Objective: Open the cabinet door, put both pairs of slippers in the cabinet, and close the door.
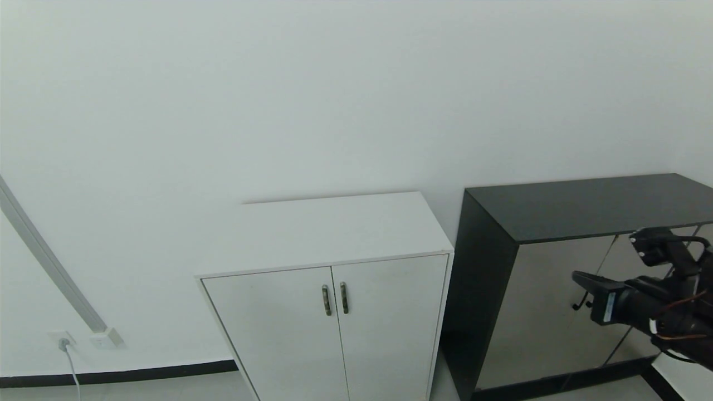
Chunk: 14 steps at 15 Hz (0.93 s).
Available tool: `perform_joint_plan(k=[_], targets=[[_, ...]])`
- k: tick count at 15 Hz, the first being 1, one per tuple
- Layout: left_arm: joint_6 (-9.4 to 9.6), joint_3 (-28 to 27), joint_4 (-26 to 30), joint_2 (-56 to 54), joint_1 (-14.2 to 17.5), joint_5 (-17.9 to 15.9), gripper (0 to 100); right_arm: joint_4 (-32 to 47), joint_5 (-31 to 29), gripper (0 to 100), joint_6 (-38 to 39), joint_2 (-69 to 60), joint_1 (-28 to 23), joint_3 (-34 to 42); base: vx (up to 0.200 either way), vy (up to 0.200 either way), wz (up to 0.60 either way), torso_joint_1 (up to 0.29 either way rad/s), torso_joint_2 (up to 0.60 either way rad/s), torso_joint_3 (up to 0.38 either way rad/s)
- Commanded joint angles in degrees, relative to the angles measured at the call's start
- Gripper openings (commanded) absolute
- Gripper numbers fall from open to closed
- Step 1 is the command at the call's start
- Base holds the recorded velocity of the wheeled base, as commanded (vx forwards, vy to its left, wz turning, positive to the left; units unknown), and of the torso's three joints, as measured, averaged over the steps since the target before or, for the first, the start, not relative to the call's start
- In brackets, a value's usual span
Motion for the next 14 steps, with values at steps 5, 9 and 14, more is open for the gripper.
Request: perform_joint_plan(k=[5, 9, 14], targets=[[0.03, 0.01, 0.06, 0.05, 0.00, -0.01, 0, 0.09, 2.48, 0, -1.23, -17.39, -3.15, 13.68, 0.000, 0.000, 0.00, 0.000, 0.00, 0.000], [0.03, 0.01, 0.06, 0.05, 0.00, -0.01, 0, 10.20, 4.76, 0, -1.41, -28.29, -2.97, 15.35, 0.000, 0.000, 0.00, 0.000, 0.00, 0.000], [0.03, 0.01, 0.06, 0.05, 0.00, -0.01, 0, 28.39, 6.52, 0, -1.50, -41.82, -2.97, 15.35, 0.000, 0.000, 0.00, 0.000, 0.00, 0.000]])
